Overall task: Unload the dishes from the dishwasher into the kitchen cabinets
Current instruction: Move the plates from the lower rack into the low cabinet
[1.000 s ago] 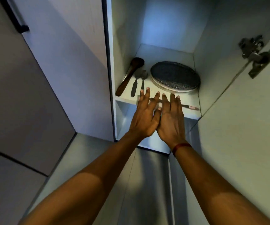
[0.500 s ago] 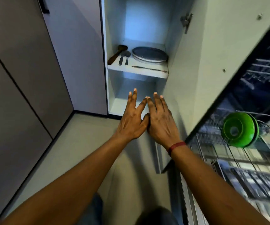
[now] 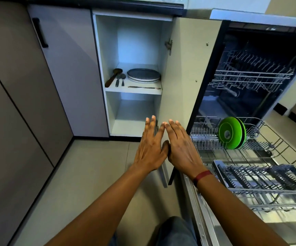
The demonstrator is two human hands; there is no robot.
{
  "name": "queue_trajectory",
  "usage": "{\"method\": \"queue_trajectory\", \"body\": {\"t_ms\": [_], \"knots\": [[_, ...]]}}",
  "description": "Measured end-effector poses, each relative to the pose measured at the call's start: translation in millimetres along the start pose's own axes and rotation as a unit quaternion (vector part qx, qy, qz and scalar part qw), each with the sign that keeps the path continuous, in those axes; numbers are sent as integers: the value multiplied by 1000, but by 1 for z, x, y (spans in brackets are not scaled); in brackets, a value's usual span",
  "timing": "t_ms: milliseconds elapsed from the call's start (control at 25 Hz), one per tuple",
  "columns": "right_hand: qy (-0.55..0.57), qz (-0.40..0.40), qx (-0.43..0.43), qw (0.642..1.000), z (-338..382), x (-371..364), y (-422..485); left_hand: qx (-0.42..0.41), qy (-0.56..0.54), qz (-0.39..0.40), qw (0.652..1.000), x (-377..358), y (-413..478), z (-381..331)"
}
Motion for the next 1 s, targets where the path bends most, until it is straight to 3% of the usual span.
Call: {"method": "queue_trajectory", "body": {"t_ms": [200, 440, 760, 1000], "knots": [[21, 0, -34, 999, -19, -3, -15, -22, 11, 59, 998, -21, 2, -22], [44, -40, -100, 993, -60, 10, -29, -44, 5, 47, 998, -30, 12, -44], [59, -70, -179, 980, -140, 26, -66, -107, -52, 109, 987, -93, 48, -97], [110, -75, -278, 951, -224, 19, -95, -38, -145, 207, 967, -156, 88, -125]]}}
Point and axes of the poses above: each hand's wrist, its own y-axis towards the middle knuckle, its own x-axis out of the back of the hand, z = x × y, the point moved 10 cm from there along y, towards the middle knuckle, and after that the axes turned 8 degrees about z, right-handed, at the moved point
